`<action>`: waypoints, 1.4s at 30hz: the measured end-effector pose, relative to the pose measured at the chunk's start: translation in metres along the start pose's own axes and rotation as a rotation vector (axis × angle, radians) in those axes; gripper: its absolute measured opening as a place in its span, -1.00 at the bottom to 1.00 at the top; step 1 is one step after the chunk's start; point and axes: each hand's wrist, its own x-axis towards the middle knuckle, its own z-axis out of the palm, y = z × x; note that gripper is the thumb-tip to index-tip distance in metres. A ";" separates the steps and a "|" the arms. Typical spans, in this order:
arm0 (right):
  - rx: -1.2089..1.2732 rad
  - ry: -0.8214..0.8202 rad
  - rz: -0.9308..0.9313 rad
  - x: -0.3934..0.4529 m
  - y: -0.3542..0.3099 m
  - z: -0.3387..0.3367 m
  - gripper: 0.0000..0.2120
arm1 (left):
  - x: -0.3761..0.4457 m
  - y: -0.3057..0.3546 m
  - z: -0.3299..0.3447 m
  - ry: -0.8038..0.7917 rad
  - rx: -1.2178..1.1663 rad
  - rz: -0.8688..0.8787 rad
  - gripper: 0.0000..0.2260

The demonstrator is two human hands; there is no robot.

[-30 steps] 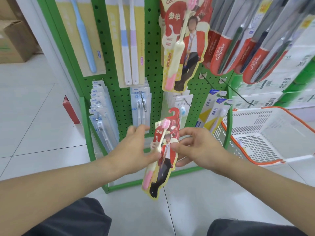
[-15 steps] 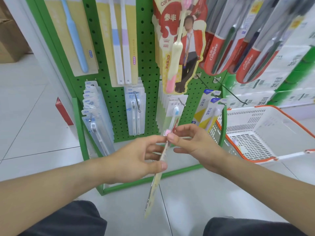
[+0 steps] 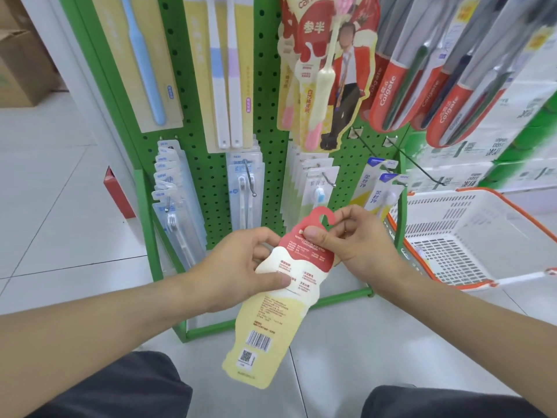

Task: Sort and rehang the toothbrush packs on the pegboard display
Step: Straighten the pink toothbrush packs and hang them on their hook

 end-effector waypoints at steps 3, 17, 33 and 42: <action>0.061 -0.015 -0.032 -0.002 -0.003 0.003 -0.54 | 0.001 0.000 0.000 0.042 -0.020 0.020 -0.72; 0.001 -0.269 -0.024 -0.007 0.001 0.002 -0.71 | 0.007 0.001 0.000 0.244 -0.196 0.024 -0.78; -0.139 -0.811 0.168 -0.017 0.004 -0.003 -0.79 | 0.009 0.001 0.000 0.435 -0.288 0.059 -0.76; -0.264 -0.896 0.101 -0.016 0.002 -0.003 -0.78 | 0.010 -0.001 -0.002 0.434 -0.215 0.037 -0.74</action>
